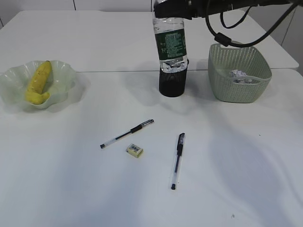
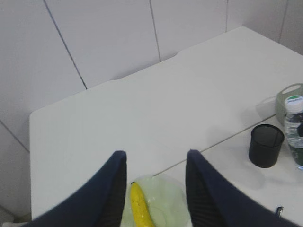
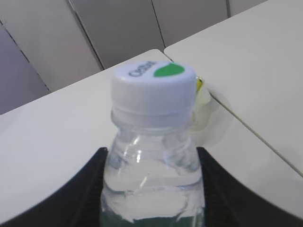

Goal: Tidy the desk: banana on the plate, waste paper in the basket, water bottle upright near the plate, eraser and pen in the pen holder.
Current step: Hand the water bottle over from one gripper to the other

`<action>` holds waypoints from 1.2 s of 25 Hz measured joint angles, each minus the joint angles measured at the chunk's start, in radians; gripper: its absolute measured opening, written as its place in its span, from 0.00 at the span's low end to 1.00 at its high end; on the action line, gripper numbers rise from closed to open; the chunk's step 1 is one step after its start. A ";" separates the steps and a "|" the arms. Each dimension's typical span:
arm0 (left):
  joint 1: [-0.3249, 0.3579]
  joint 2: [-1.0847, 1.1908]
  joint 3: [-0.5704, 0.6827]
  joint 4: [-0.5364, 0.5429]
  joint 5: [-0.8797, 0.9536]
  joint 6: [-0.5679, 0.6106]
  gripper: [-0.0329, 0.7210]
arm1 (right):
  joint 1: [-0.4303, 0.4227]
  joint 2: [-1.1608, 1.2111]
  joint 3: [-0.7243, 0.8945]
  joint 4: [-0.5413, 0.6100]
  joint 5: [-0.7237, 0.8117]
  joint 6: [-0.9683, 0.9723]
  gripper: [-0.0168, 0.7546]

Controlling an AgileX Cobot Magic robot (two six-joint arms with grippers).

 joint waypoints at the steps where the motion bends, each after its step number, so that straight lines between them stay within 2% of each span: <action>1: 0.000 0.000 0.000 -0.017 0.000 0.017 0.43 | 0.007 0.000 -0.009 -0.002 0.004 0.000 0.49; 8: 0.000 0.019 0.007 -0.053 0.000 0.061 0.43 | 0.039 -0.021 -0.050 -0.006 0.013 -0.001 0.49; 15: 0.000 0.039 0.101 -0.118 0.002 0.139 0.43 | 0.040 -0.098 -0.086 -0.002 0.021 -0.019 0.49; 30: 0.000 0.057 0.430 -0.457 -0.073 0.512 0.42 | 0.040 -0.166 -0.136 0.059 0.044 -0.010 0.49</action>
